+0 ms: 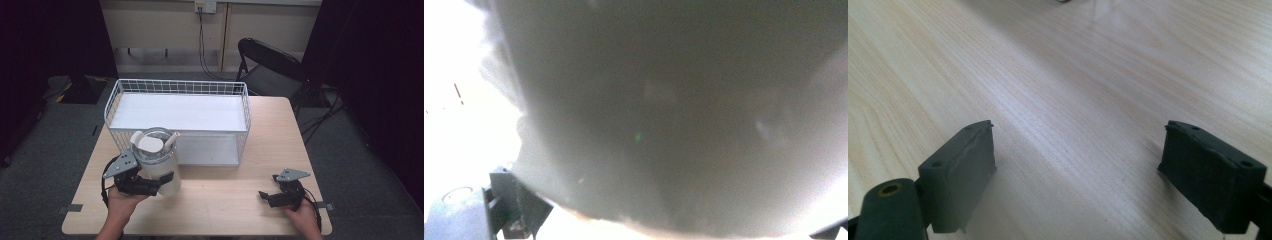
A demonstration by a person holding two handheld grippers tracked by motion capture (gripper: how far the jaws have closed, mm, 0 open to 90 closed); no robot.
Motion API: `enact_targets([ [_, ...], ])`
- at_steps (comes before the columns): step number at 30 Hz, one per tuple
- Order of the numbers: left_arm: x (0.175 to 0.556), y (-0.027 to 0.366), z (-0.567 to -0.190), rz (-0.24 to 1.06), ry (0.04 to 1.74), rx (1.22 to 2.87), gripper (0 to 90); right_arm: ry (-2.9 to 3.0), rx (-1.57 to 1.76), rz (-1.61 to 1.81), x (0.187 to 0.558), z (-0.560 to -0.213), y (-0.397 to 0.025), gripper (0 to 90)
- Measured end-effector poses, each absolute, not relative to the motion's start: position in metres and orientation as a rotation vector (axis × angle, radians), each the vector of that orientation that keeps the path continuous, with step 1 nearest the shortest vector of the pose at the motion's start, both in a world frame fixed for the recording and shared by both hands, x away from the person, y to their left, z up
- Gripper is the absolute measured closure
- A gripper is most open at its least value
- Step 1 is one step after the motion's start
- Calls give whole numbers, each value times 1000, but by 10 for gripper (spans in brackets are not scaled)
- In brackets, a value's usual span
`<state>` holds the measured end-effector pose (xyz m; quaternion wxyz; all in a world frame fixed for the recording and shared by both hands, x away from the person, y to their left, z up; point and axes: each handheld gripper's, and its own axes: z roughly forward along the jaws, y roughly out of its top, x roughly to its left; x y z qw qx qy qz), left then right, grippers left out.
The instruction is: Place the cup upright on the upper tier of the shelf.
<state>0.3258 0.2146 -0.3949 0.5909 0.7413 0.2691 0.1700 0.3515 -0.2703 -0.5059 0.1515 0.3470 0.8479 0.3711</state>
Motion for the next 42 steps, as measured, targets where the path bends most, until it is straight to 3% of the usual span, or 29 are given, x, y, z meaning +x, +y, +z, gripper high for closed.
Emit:
enact_targets([
  [42, 353, 208, -320, 328, 673, 1716, 103, 2434, 996, 1066, 352, -506, -270, 133],
])
